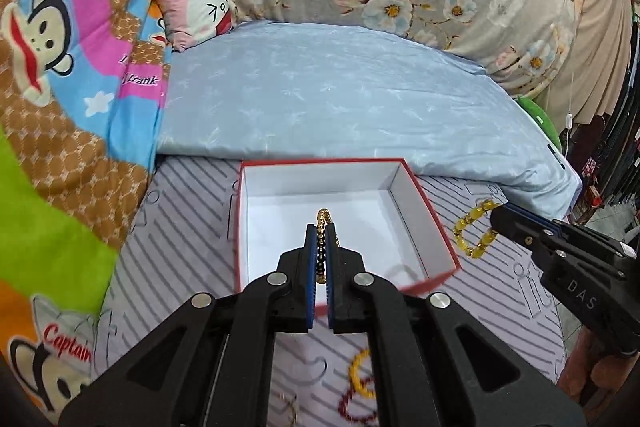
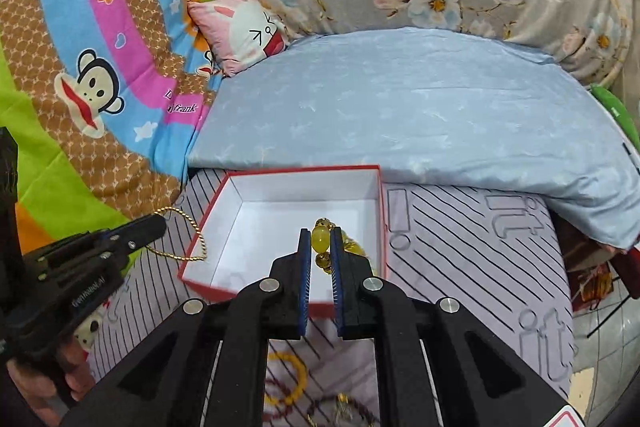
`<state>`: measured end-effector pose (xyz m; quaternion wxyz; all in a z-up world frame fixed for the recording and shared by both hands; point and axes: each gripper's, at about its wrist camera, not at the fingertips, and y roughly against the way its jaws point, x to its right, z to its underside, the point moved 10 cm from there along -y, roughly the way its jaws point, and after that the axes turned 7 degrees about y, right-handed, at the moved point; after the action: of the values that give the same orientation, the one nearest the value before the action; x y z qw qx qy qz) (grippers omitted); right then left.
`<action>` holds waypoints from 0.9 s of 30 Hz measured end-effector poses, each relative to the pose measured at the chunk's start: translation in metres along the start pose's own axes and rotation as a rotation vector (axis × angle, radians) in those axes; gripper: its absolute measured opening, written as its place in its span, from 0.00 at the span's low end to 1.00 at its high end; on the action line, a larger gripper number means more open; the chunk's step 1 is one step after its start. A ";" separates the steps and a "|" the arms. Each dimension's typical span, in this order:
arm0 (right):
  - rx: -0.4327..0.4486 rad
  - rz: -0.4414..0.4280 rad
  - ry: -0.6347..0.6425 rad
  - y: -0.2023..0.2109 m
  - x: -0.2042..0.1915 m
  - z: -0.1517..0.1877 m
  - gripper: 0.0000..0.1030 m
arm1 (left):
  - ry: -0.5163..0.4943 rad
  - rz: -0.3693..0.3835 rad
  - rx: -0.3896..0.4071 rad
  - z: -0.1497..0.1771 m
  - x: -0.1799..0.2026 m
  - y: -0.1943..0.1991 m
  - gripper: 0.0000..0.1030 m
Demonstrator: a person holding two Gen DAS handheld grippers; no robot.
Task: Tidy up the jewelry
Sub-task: 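Carry both held bracelets up and over into the red box, then open both tools to drop the bracelets inside the red box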
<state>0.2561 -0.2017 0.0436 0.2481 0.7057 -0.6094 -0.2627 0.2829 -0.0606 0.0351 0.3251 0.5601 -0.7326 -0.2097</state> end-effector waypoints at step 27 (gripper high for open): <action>-0.100 0.108 0.036 -0.132 0.026 -0.008 0.38 | 0.018 -0.129 -0.023 -0.021 -0.039 -0.125 0.60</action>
<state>0.3606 -0.2092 -0.0406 0.3079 0.6631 -0.6282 -0.2664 0.3894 -0.0580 -0.0437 0.3239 0.6042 -0.6896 -0.2335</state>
